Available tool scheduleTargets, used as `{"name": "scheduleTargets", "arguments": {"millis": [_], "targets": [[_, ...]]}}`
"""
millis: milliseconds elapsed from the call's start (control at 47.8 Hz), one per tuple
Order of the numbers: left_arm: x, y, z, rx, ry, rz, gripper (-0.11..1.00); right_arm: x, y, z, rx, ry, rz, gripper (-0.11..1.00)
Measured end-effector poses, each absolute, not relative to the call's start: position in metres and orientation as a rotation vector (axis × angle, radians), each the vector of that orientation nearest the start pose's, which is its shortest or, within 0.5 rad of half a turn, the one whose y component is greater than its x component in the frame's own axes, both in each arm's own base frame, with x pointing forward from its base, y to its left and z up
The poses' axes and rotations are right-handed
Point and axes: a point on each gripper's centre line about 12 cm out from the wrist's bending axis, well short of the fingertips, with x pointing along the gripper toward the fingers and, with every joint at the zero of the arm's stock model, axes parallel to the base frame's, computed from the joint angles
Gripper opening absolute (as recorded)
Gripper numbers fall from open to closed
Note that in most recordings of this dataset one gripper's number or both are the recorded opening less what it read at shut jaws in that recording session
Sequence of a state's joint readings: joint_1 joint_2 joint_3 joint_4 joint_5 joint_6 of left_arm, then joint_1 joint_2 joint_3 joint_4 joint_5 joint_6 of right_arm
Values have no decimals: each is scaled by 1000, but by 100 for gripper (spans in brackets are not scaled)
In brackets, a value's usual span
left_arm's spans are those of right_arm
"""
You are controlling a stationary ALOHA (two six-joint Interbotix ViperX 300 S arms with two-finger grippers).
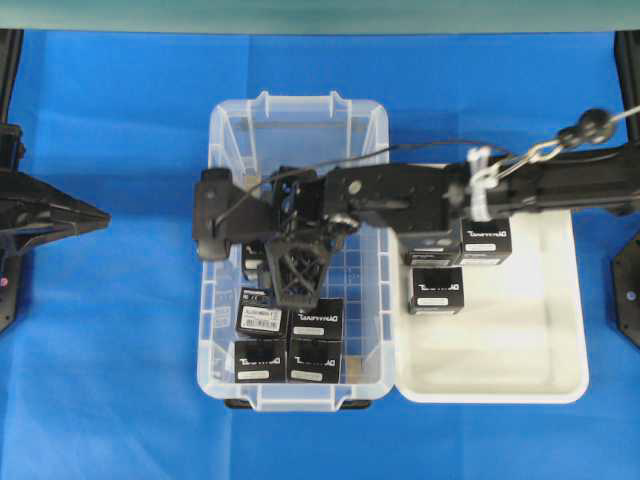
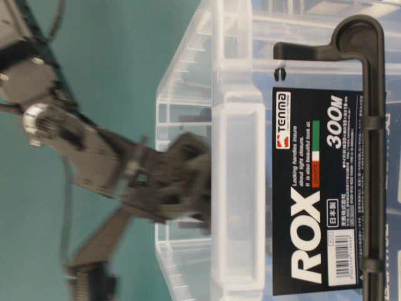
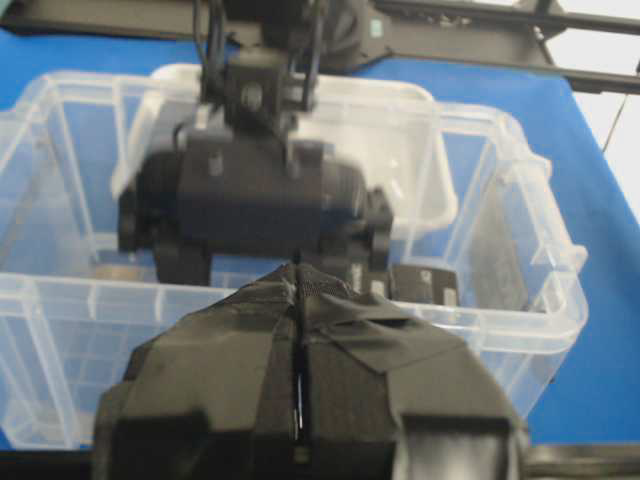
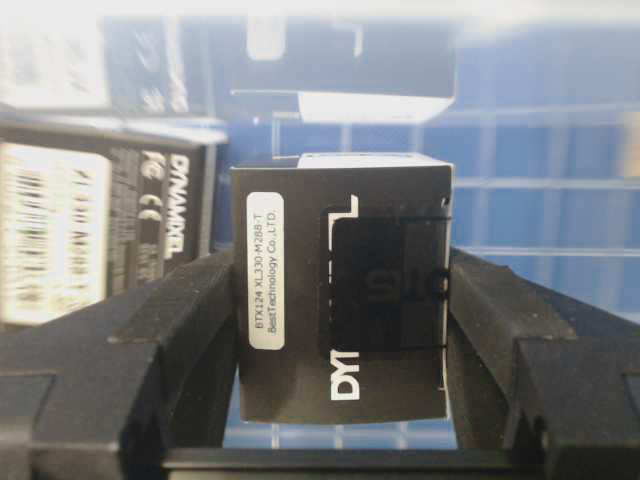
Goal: Pick the box from inside the plastic case
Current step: 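Lift the black box out of the case and carry it right, then lower the black box onto the white tray beside the other boxes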
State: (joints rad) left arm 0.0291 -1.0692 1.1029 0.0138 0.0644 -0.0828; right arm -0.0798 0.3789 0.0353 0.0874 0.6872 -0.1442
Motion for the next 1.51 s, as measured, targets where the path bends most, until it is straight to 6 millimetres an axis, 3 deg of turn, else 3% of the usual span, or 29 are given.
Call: {"name": "scheduleTargets", "arguments": {"millis": [272, 523, 669, 753, 962, 1109, 1297, 1423, 1506], "targets": [[183, 6, 302, -71, 97, 38, -6, 475, -69, 224, 50, 1006, -60, 59], [183, 7, 302, -71, 97, 39, -6, 427, -88, 313, 70, 930, -110, 59], [183, 7, 302, -72, 98, 43, -6, 395, -87, 348, 72, 919, -119, 59], [183, 7, 302, -74, 97, 44, -6, 378, -83, 359, 74, 927, -118, 59], [183, 8, 302, -77, 96, 49, -6, 334, -69, 366, 117, 967, -123, 59], [183, 9, 302, -77, 95, 52, -6, 299, -56, 359, 147, 978, -124, 59], [183, 11, 302, -81, 96, 62, -6, 258, -32, 332, 133, 1020, -79, 59], [183, 12, 302, -83, 95, 69, -6, 245, -20, 307, 118, 1053, -42, 59], [183, 12, 302, -83, 95, 69, -6, 240, -7, 278, 101, 1104, -2, 59]]}}
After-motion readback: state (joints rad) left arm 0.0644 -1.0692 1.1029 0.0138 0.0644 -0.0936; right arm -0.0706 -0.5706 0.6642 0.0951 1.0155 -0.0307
